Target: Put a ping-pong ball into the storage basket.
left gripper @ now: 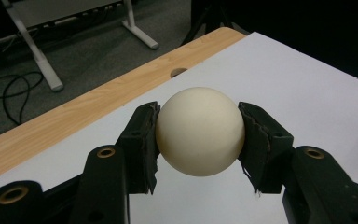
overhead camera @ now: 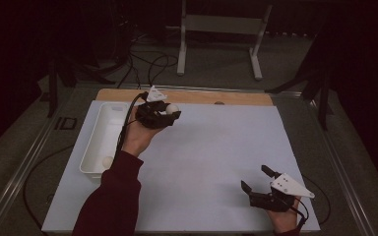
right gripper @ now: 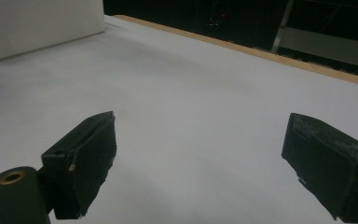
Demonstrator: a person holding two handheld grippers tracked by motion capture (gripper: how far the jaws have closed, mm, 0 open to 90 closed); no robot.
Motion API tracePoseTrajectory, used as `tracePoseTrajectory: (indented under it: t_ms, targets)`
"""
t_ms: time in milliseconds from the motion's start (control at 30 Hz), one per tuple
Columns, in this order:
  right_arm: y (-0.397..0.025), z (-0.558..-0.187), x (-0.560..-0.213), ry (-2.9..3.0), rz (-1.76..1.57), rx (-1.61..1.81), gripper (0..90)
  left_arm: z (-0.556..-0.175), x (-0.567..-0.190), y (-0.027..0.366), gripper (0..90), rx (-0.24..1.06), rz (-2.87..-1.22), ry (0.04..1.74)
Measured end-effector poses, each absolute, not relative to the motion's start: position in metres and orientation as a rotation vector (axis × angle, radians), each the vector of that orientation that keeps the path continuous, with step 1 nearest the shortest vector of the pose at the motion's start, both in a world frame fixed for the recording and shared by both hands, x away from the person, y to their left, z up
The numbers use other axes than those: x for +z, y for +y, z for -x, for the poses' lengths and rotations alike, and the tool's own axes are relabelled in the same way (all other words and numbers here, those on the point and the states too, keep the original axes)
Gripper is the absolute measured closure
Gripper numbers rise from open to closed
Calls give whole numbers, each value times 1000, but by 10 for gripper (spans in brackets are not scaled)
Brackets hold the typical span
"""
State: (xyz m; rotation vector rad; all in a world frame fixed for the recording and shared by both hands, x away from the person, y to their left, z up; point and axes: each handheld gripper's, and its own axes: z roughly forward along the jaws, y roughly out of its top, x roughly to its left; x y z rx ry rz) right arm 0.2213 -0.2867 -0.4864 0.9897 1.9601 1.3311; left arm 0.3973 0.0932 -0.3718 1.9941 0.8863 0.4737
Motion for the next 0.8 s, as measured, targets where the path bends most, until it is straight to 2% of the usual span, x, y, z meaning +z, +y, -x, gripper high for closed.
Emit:
tracePoseTrajectory:
  t_ms: [800]
  targets:
    - [-287, -221, -486, 1959, -991, 1333, 96, -396, -371, 103, 513, 491, -1996, 888]
